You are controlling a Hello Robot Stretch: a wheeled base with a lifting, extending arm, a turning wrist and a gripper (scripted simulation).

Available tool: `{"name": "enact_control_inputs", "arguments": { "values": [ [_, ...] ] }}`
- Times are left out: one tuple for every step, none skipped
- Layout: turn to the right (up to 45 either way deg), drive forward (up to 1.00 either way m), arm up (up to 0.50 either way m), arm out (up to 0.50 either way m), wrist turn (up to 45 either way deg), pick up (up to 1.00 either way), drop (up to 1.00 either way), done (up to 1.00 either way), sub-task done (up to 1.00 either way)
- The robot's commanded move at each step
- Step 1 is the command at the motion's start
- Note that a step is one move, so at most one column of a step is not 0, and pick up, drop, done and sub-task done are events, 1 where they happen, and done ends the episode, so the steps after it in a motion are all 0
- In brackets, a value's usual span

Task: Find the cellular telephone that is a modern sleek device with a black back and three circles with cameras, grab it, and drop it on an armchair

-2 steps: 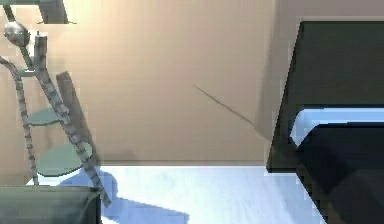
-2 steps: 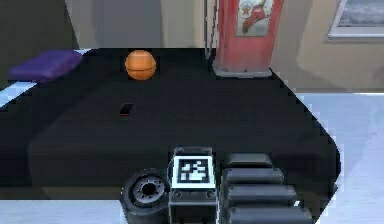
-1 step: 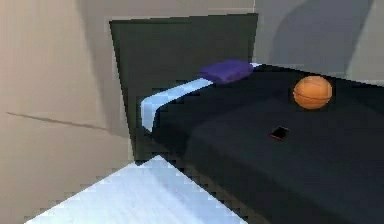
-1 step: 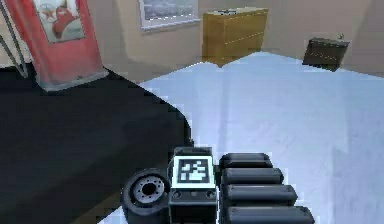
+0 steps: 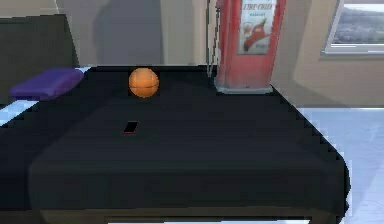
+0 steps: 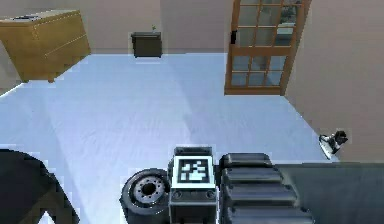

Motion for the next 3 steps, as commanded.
{"name": "enact_control_inputs", "arguments": {
  "values": [
    [3.0,0.0,0.0,0.0,0.0,0.0,0.0,0.0,0.0],
    [-45.0,0.0,0.0,0.0,0.0,0.0,0.0,0.0,0.0],
    [-45.0,0.0,0.0,0.0,0.0,0.0,0.0,0.0,0.0]
  ]
}}
